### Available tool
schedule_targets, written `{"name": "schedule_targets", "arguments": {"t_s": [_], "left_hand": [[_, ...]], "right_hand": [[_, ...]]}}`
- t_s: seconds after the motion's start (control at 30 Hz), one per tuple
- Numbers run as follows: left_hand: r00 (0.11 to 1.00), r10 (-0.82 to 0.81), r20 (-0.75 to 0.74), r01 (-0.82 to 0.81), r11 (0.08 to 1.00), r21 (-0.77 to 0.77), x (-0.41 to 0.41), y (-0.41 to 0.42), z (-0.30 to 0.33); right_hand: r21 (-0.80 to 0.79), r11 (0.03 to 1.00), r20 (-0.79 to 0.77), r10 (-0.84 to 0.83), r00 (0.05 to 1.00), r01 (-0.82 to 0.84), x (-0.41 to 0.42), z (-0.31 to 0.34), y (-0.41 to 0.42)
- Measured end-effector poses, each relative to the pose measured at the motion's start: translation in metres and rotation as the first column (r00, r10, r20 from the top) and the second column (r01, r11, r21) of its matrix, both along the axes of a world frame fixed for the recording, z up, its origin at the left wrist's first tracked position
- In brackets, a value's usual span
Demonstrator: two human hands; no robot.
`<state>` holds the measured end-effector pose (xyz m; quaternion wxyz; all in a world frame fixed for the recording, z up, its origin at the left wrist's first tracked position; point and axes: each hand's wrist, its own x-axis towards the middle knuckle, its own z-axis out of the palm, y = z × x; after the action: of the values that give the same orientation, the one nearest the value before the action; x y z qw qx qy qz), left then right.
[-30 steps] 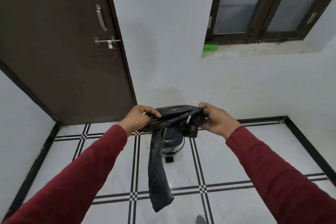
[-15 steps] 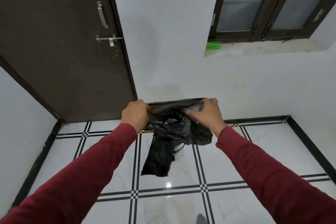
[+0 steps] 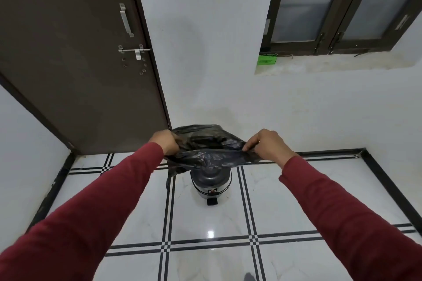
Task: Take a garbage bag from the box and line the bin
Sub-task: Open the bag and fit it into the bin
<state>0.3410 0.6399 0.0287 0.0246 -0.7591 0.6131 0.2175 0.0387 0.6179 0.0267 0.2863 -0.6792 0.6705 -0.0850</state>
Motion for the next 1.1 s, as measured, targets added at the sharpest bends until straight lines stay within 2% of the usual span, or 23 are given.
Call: {"name": "schedule_targets", "arguments": {"t_s": [0.1, 0.17, 0.23, 0.3, 0.33, 0.37, 0.4, 0.43, 0.47, 0.5, 0.53, 0.6, 0.67, 0.77, 0.8, 0.83, 0.87, 0.9, 0.93, 0.97, 1.0, 1.03, 1.1], "left_hand": [[0.991, 0.132, -0.027, -0.134, 0.984, -0.118, -0.003, -0.01, 0.011], [0.989, 0.136, -0.05, -0.145, 0.929, -0.342, -0.016, -0.01, 0.016], [0.996, 0.092, -0.002, -0.069, 0.737, -0.672, -0.034, -0.003, 0.016], [0.996, 0.039, 0.081, 0.037, 0.648, -0.761, -0.041, 0.006, 0.003], [0.99, 0.015, 0.143, 0.087, 0.726, -0.682, -0.041, 0.008, -0.01], [0.976, -0.019, 0.218, 0.129, 0.853, -0.505, -0.04, 0.011, -0.024], [0.956, -0.083, 0.28, 0.153, 0.959, -0.237, -0.041, 0.017, -0.032], [0.943, -0.165, 0.287, 0.162, 0.986, 0.037, -0.044, 0.023, -0.039], [0.945, -0.207, 0.252, 0.152, 0.964, 0.219, -0.047, 0.028, -0.041], [0.961, -0.187, 0.202, 0.125, 0.951, 0.283, -0.053, 0.031, -0.037], [0.979, -0.137, 0.153, 0.094, 0.961, 0.262, -0.058, 0.029, -0.033], [0.998, 0.015, 0.064, -0.02, 0.997, 0.08, -0.063, 0.017, -0.024], [0.993, 0.109, -0.048, -0.117, 0.968, -0.22, -0.068, 0.002, -0.011], [0.961, 0.145, -0.234, -0.263, 0.738, -0.621, -0.08, -0.003, 0.004], [0.935, 0.127, -0.333, -0.333, 0.638, -0.694, -0.084, -0.002, 0.007], [0.907, 0.12, -0.404, -0.392, 0.593, -0.703, -0.087, 0.0, 0.004], [0.91, 0.131, -0.393, -0.377, 0.654, -0.656, -0.089, 0.003, -0.001], [0.963, 0.142, -0.229, -0.246, 0.809, -0.533, -0.09, 0.004, -0.012], [0.996, 0.084, -0.017, -0.086, 0.962, -0.259, -0.092, 0.009, -0.017], [0.99, -0.045, 0.131, 0.036, 0.997, 0.072, -0.092, 0.013, -0.026], [0.977, -0.127, 0.171, 0.067, 0.944, 0.322, -0.09, 0.017, -0.031], [0.967, -0.182, 0.178, 0.087, 0.893, 0.441, -0.087, 0.019, -0.037], [0.959, -0.214, 0.185, 0.133, 0.919, 0.371, -0.083, 0.016, -0.039]], "right_hand": [[-0.132, 0.989, -0.321, 0.021, 0.947, -0.067, 0.0, 0.008, -0.005], [-0.372, 0.927, -0.299, -0.074, 0.952, -0.045, 0.004, 0.009, -0.007], [-0.633, 0.771, -0.227, -0.107, 0.968, -0.063, 0.005, 0.007, -0.004], [-0.742, 0.661, -0.207, -0.061, 0.976, -0.116, 0.002, -0.008, 0.003], [-0.685, 0.709, -0.252, -0.018, 0.968, -0.166, 0.0, -0.019, 0.007], [-0.509, 0.824, -0.355, 0.061, 0.933, -0.248, -0.005, -0.025, 0.012], [-0.196, 0.921, -0.476, 0.21, 0.854, -0.336, -0.01, -0.03, 0.017], [0.187, 0.908, -0.531, 0.415, 0.739, -0.376, -0.012, -0.03, 0.02], [0.474, 0.814, -0.486, 0.56, 0.671, -0.335, -0.014, -0.033, 0.02], [0.598, 0.751, -0.426, 0.593, 0.683, -0.279, -0.017, -0.035, 0.018], [0.59, 0.771, -0.372, 0.524, 0.766, -0.241, -0.02, -0.037, 0.013], [0.379, 0.919, -0.232, 0.207, 0.95, -0.108, -0.025, -0.034, -0.004], [0.093, 0.993, 0.099, -0.084, 0.992, 0.075, -0.028, -0.023, -0.02], [-0.239, 0.889, 0.6, -0.182, 0.779, 0.391, -0.023, -0.001, -0.025], [-0.376, 0.802, 0.646, -0.133, 0.752, 0.464, -0.022, 0.0, -0.021], [-0.527, 0.707, 0.592, -0.093, 0.801, 0.472, -0.021, -0.002, -0.013], [-0.635, 0.679, 0.451, -0.062, 0.891, 0.369, -0.022, -0.013, -0.009], [-0.652, 0.744, 0.183, -0.037, 0.982, 0.149, -0.027, -0.025, -0.007], [-0.489, 0.866, -0.122, 0.048, 0.991, -0.102, -0.032, -0.044, -0.008], [-0.205, 0.945, -0.344, 0.173, 0.923, -0.253, -0.038, -0.06, -0.009], [0.028, 0.958, -0.412, 0.271, 0.87, -0.285, -0.043, -0.072, -0.009], [0.166, 0.949, -0.389, 0.314, 0.866, -0.27, -0.048, -0.081, -0.01], [0.233, 0.945, -0.277, 0.289, 0.916, -0.228, -0.054, -0.078, -0.018]]}}
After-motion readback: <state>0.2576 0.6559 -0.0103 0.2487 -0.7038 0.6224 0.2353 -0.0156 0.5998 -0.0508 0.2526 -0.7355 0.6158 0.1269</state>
